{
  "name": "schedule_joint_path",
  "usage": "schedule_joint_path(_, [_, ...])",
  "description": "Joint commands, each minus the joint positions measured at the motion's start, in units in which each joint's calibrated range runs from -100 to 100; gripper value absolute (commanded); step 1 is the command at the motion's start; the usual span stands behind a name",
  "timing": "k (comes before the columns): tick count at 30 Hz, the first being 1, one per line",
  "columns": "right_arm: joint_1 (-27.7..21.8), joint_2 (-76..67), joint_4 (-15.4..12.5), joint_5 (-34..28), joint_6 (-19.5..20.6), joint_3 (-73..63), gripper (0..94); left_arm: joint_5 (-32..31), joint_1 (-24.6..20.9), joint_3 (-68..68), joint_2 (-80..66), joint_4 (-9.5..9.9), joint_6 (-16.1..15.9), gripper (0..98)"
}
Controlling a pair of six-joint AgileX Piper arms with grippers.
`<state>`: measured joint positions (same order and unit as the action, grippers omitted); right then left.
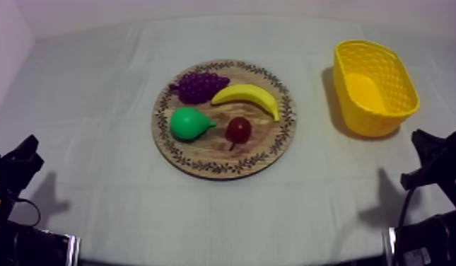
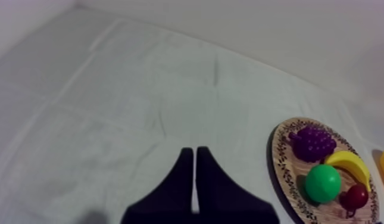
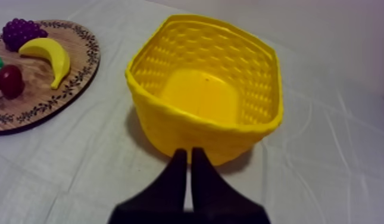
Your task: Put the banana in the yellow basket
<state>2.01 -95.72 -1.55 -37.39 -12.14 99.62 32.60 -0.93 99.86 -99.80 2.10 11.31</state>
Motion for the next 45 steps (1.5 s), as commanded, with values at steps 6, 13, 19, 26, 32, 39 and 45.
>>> schedule_joint_path(6, [-0.02, -0.04, 0.01, 0.05, 0.01, 0.05, 0.3, -0.02, 0.03, 0.03, -0.03, -0.02, -0.01, 0.1])
schedule_joint_path(13, [-0.02, -0.04, 0.01, 0.05, 0.01, 0.05, 0.3, -0.02, 0.03, 0.03, -0.03, -0.02, -0.01, 0.1])
schedule_joint_path(19, [-0.02, -0.04, 0.01, 0.05, 0.01, 0.05, 0.3, -0.02, 0.03, 0.03, -0.03, -0.02, -0.01, 0.1])
schedule_joint_path(26, [-0.02, -0.04, 0.01, 0.05, 0.01, 0.05, 0.3, -0.02, 0.03, 0.03, -0.03, -0.02, -0.01, 0.1])
schedule_joint_path(32, [0.41, 0.36, 0.44, -3.06, 0.1, -0.56, 0.3, -0.02, 0.03, 0.03, -0.03, -0.02, -0.01, 0.1])
schedule_joint_path(39, [-0.17, 14.61, 0.83, -2.0, -2.06, -8.84, 0.2, -0.02, 0.03, 0.03, -0.03, -0.02, 0.02, 0.1])
schedule_joint_path(45, [-3.06, 34.88, -1.14, -7.74, -3.58, -33.05, 0.2, -0.02, 0.03, 0.03, -0.03, -0.02, 0.0, 0.1])
